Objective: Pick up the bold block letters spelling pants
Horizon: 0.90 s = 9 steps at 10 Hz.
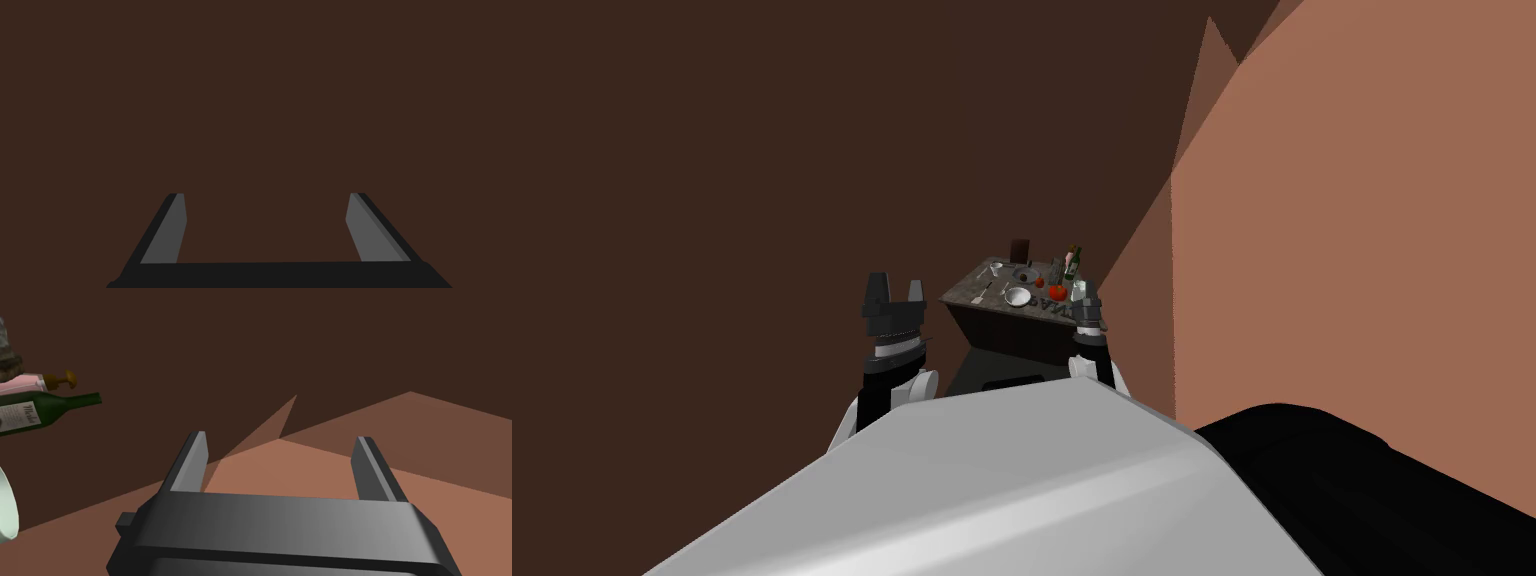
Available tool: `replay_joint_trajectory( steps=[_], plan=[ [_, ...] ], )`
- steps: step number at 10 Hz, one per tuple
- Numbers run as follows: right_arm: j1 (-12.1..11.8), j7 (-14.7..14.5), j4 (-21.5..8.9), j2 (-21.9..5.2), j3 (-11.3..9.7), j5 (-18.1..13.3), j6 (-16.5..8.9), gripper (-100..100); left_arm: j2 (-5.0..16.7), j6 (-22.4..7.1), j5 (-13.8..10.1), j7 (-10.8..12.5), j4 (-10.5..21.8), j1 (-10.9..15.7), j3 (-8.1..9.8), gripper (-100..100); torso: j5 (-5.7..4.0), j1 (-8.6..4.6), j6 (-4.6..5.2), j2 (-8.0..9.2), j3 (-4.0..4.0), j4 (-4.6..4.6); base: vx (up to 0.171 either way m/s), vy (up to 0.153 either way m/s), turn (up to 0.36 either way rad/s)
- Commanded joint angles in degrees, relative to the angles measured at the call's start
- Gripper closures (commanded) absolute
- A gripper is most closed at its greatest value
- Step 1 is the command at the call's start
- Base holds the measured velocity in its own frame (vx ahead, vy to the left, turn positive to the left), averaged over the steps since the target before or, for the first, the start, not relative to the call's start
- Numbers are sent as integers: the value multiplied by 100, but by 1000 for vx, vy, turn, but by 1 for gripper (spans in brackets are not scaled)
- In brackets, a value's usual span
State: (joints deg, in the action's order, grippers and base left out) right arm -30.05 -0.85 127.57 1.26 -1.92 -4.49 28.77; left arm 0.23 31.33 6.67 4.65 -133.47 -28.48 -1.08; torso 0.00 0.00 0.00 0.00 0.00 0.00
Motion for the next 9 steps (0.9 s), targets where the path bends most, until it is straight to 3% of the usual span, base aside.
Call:
replay_joint_trajectory(
  steps=[1, 9],
  plan=[
    [-36, 40, 14, -286, -66, 102, 6, -100, 0, 0, 0, 0, 0, 0, 0, 0, 0, 0, 0, 0, 0, 0, -62, 19, 100],
    [-286, 210, -16, -1524, -516, 688, 45, -100, -1, 0, 0, 0, 0, 2, -1, 0, 6, 27, -2, 47, 27, 10, -118, 60, 111]
  ],
)
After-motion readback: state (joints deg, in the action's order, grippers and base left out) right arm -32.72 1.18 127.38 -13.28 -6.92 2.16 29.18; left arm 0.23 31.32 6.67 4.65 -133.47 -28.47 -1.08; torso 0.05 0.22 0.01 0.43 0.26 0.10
